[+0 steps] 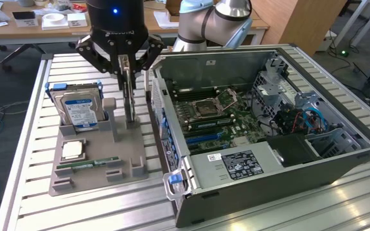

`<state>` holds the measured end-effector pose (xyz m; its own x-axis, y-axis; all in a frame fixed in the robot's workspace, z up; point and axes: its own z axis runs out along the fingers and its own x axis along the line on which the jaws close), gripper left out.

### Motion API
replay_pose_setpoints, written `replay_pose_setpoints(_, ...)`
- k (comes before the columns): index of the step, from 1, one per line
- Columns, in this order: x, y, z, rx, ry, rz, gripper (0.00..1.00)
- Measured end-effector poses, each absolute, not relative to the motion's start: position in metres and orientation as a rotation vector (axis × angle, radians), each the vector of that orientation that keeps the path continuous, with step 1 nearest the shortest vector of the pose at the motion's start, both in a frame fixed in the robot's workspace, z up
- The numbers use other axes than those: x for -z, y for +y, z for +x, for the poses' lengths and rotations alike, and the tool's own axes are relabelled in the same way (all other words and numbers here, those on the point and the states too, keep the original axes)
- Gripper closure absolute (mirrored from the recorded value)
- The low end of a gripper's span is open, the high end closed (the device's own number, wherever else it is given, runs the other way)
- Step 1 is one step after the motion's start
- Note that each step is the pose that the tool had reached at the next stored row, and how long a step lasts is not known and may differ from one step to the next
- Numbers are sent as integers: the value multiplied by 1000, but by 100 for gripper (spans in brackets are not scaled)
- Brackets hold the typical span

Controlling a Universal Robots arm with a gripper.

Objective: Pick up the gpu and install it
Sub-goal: 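Pick up the gpu and move the gpu toward the slot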

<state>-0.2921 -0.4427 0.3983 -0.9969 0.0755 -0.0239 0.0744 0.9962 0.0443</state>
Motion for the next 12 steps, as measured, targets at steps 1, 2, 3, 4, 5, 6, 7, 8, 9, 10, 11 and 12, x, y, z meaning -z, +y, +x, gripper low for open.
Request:
replay_pose_setpoints(1,-400,-443,-292,-68,3113,117,73)
replay_pose_setpoints(2,-402,-443,-292,-68,3113,117,73)
replay_pose_setpoints(3,-405,-443,-292,-68,3113,117,73)
replay_pose_setpoints(4,-407,-443,-292,-68,3113,117,73)
replay_pose_setpoints(5,-409,-443,-292,-68,3113,117,73)
replay_pose_setpoints(6,-411,-443,-292,-68,3113,117,73)
replay_pose_setpoints(7,-412,-443,-292,-68,3113,117,73)
replay_pose_setpoints(8,-414,-443,-292,-68,3113,117,73)
replay_pose_setpoints(9,-415,-443,-292,-68,3113,117,73)
replay_pose_setpoints(10,-416,-443,-292,-68,3113,117,73)
replay_pose_setpoints(11,-418,-443,-292,-68,3113,117,73)
replay_pose_setpoints(12,-419,-443,-292,-68,3113,117,73)
